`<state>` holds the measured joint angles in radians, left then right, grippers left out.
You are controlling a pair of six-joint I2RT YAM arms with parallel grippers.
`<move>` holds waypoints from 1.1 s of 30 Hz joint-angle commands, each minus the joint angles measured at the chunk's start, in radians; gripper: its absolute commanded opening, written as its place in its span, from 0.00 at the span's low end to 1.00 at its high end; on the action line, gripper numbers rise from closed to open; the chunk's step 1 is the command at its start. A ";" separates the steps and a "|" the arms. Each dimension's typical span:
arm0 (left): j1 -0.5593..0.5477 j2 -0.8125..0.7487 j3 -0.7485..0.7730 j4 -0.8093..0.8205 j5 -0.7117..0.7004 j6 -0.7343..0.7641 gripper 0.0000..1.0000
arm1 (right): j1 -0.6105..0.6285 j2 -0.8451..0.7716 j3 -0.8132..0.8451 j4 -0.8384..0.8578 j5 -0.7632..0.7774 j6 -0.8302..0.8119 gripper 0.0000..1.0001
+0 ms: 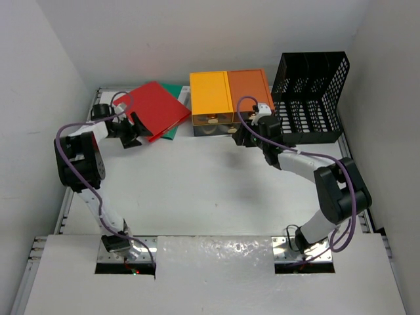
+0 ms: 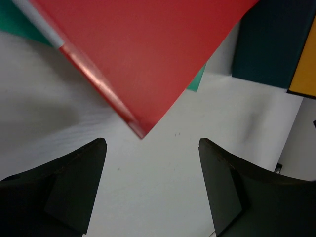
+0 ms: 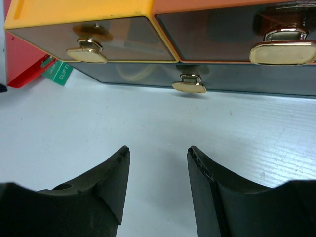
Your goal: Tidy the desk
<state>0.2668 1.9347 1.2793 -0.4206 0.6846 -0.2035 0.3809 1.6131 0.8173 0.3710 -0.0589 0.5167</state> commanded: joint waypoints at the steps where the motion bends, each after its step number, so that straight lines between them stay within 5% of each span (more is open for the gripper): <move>1: -0.034 0.041 0.052 0.147 0.018 -0.115 0.74 | 0.010 -0.054 0.008 -0.009 0.008 -0.009 0.50; 14: -0.060 0.196 0.114 0.252 0.000 -0.215 0.58 | 0.030 -0.108 0.031 -0.073 0.096 -0.089 0.51; 24: -0.063 0.222 0.103 0.238 0.043 -0.208 0.00 | 0.033 -0.120 0.028 -0.092 0.113 -0.110 0.51; 33: -0.060 0.100 0.045 0.149 0.035 -0.103 0.00 | 0.042 -0.154 0.040 -0.145 0.122 -0.154 0.51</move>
<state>0.2157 2.1311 1.3495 -0.2367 0.7387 -0.4118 0.4099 1.5055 0.8177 0.2329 0.0479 0.4034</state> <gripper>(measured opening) 0.031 0.513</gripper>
